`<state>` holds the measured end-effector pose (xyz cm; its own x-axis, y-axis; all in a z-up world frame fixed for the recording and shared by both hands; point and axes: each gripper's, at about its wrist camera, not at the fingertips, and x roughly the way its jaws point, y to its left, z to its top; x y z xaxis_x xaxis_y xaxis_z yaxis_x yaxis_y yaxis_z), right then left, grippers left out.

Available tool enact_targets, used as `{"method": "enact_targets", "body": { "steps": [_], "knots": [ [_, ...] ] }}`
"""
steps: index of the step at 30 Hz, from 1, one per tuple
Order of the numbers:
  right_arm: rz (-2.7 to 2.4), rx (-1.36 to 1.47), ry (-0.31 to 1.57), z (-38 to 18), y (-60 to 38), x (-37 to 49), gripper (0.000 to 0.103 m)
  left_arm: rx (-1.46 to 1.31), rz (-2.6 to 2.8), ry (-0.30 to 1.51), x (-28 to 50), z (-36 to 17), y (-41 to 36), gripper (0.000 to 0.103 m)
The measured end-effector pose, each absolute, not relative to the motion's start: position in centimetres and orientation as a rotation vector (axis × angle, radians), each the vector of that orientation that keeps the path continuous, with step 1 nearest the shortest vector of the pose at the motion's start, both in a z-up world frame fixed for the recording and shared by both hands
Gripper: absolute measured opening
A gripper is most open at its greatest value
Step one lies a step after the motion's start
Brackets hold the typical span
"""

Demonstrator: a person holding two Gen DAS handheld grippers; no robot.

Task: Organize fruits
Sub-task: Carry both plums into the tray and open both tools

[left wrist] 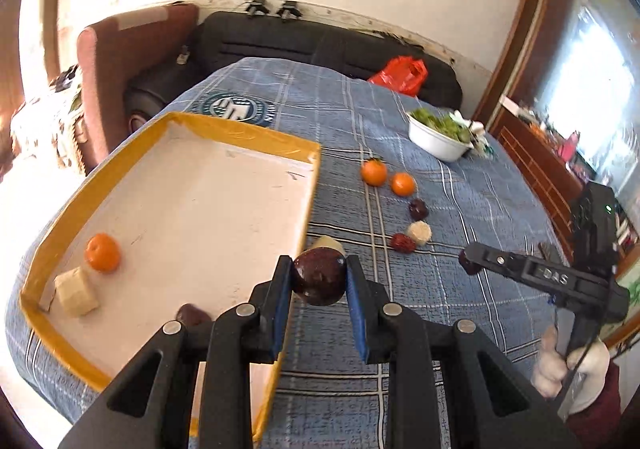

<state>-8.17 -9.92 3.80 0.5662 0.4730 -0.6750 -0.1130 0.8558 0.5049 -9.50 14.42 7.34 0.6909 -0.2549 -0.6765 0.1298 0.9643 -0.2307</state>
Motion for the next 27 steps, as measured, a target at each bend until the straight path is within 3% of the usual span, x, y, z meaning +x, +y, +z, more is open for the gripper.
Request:
{"method": "enact_targets", "body": {
  "steps": [10, 27],
  "knots": [
    [0.497, 0.324, 0.921, 7.5, -1.0, -9.7, 0.028, -0.145, -0.09, 0.751, -9.1, 7.9, 20.6, 0.026],
    [0.621, 0.169, 1.024, 4.9, 12.7, -6.4, 0.029, -0.293, -0.054, 0.923, -1.9, 3.8, 27.5, 0.025]
  ]
}}
